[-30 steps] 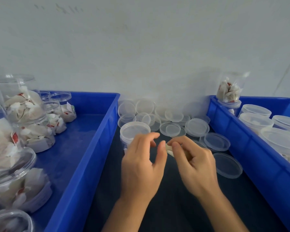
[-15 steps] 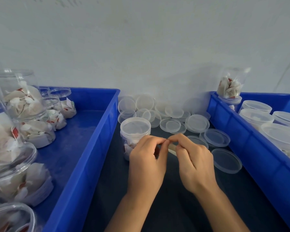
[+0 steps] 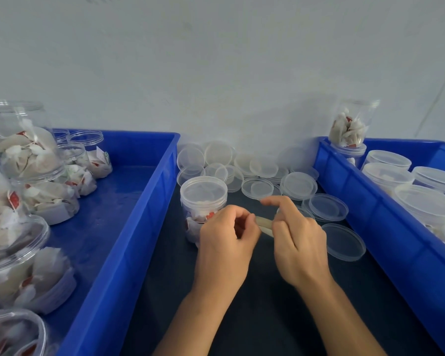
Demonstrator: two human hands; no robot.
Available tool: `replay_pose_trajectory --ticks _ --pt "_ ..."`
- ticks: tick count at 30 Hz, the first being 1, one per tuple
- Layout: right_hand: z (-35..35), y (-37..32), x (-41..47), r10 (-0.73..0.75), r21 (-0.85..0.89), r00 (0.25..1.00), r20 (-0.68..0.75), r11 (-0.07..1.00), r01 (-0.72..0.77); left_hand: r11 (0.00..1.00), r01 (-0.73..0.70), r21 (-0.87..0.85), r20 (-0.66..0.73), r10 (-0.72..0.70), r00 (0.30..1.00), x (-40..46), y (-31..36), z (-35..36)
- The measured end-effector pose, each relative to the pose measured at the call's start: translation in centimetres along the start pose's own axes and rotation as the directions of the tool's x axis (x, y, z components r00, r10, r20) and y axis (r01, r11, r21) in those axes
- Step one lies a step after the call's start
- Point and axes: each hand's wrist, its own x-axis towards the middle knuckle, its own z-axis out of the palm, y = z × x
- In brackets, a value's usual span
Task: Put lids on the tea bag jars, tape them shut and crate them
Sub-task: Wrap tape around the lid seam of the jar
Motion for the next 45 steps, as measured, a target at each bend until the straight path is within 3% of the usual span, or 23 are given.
replay_pose_trajectory --ticks 6,23,28,31,37,41,43,45 --pt "0.0 0.4 -0.1 -0.081 0.078 0.996 -0.023 0.994 0.082 0.984 0.164 -0.072 0.082 -0.158 0.984 0.2 -0.2 0.0" --pt "0.3 0.7 -0.1 -0.057 0.29 0.998 -0.04 0.955 0.066 0.954 0.246 -0.173 0.142 -0.223 0.964 0.4 -1.4 0.1" --pt "0.2 0.4 -0.1 -0.075 0.329 0.996 -0.037 0.941 0.083 0.835 0.359 -0.417 0.24 -0.28 0.93 0.0 -0.7 0.6" --pt "0.1 0.3 -0.2 -0.095 0.342 0.995 -0.019 0.935 0.096 0.817 0.378 -0.435 0.34 -0.24 0.909 0.0 -0.4 0.9" --pt "0.2 0.1 -0.2 -0.104 0.279 0.995 0.002 0.955 0.099 0.758 0.414 -0.504 0.348 -0.26 0.901 0.2 -1.0 0.9" --pt "0.3 0.0 -0.3 -0.114 0.207 0.993 -0.005 0.972 0.113 0.85 0.293 -0.438 0.219 -0.215 0.952 -0.1 -0.9 0.7" --pt "0.4 0.1 -0.2 -0.127 0.164 0.992 0.011 0.979 0.124 0.918 0.113 -0.379 0.029 -0.111 0.993 -0.1 -0.7 0.1" --pt "0.7 0.2 -0.2 -0.153 0.104 0.987 0.047 0.984 0.148 0.949 -0.139 -0.282 -0.25 0.067 0.966 0.0 -0.5 -0.9"
